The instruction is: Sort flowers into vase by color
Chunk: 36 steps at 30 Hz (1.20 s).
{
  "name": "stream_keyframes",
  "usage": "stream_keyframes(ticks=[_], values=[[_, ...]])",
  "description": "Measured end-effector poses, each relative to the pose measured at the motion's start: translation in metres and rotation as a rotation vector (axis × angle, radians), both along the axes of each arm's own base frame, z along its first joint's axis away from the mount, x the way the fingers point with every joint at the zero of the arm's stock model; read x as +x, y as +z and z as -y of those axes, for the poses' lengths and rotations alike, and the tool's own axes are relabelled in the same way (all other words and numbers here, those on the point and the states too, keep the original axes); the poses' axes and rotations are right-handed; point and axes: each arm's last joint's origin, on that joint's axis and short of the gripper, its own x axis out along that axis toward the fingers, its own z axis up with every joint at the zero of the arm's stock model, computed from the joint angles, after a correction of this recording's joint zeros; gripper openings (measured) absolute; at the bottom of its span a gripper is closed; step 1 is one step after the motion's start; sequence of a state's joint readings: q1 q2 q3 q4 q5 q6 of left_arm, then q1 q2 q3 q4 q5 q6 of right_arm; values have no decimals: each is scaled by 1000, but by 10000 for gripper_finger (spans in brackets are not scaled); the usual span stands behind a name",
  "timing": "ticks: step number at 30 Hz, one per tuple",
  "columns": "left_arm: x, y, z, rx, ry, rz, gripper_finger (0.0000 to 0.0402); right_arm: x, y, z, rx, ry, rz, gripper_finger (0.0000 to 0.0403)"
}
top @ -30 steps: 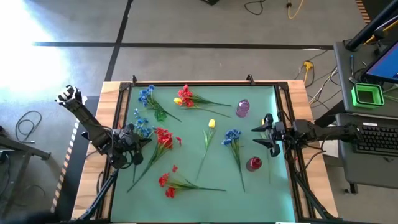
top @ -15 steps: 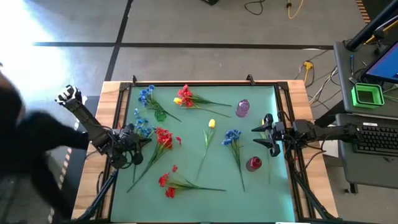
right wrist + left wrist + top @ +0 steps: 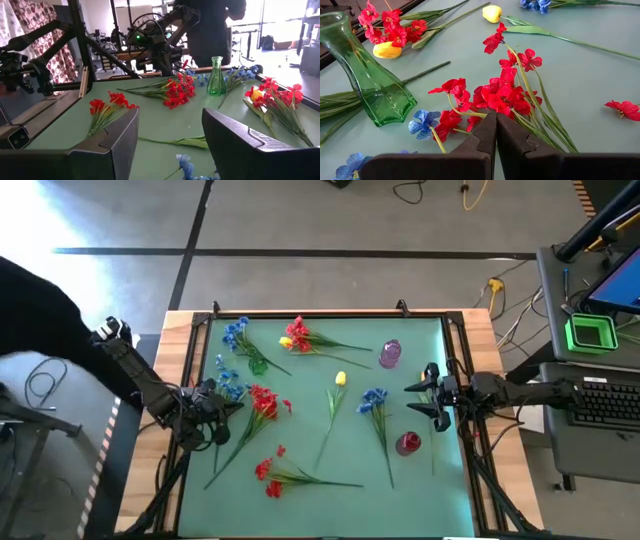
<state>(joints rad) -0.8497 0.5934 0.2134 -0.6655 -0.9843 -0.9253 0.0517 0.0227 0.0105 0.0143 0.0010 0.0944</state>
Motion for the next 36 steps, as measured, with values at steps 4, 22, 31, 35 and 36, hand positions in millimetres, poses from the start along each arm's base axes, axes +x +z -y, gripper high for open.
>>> stream_keyframes(ticks=[4,22,31,35,36], values=[[0,0,0,11,-6,-5,0,0,0,0,0,0,0,210],[29,107,49,-297,-652,548,0,0,4,0,184,7,35,210],[38,143,64,67,-875,626,0,0,29,0,502,40,105,210],[46,162,72,218,-897,655,0,1,48,-1,506,40,105,210],[48,168,75,218,-896,658,0,2,53,-1,506,39,99,210]])
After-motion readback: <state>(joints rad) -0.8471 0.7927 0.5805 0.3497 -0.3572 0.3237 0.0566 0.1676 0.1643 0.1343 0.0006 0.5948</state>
